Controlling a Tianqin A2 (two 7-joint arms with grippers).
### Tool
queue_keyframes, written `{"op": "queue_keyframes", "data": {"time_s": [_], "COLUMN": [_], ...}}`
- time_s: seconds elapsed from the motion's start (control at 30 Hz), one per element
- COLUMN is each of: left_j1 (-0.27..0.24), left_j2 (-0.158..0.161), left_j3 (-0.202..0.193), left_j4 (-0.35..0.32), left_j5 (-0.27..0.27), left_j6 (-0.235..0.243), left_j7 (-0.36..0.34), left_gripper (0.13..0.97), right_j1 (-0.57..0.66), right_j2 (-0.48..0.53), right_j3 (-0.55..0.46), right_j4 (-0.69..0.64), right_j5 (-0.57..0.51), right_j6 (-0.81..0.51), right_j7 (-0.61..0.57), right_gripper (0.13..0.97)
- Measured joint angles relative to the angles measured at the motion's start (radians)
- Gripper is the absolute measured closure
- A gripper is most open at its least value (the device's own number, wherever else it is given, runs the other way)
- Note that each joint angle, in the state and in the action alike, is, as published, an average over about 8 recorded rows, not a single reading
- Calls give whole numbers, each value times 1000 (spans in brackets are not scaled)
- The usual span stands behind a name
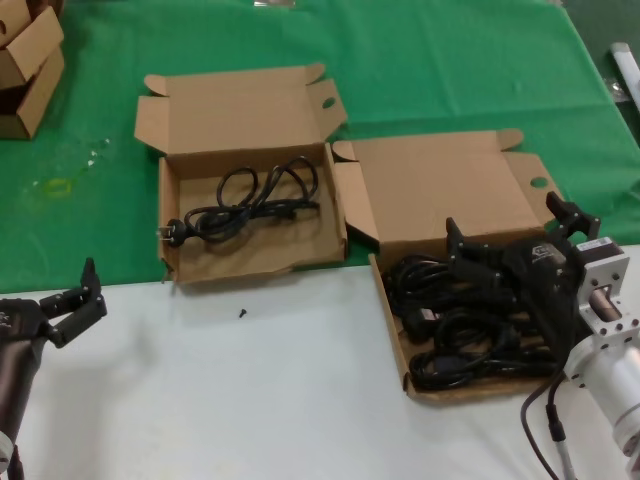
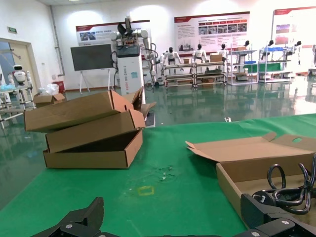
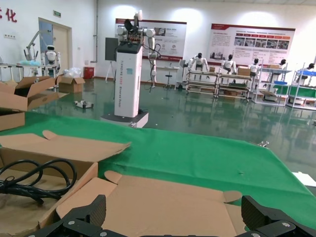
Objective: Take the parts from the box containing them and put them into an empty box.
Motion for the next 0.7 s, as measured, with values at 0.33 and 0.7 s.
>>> {"op": "queue_keyframes", "data": {"time_s": [0.33, 0.7], "left_j1": [0, 0], "left_j2": [0, 0], "left_j3": [0, 0], "left_j4": [0, 0], "left_j5": [0, 0], "left_j6": [0, 0], "left_j7": [0, 0], "left_gripper": [132, 132], "right_j1": [0, 0], "right_j2": [0, 0], "right_j3": [0, 0], "right_j4": [0, 0], "right_j5": [0, 0], "right_j6": [0, 0], "right_j7": [0, 0], "right_gripper": [129, 129]}}
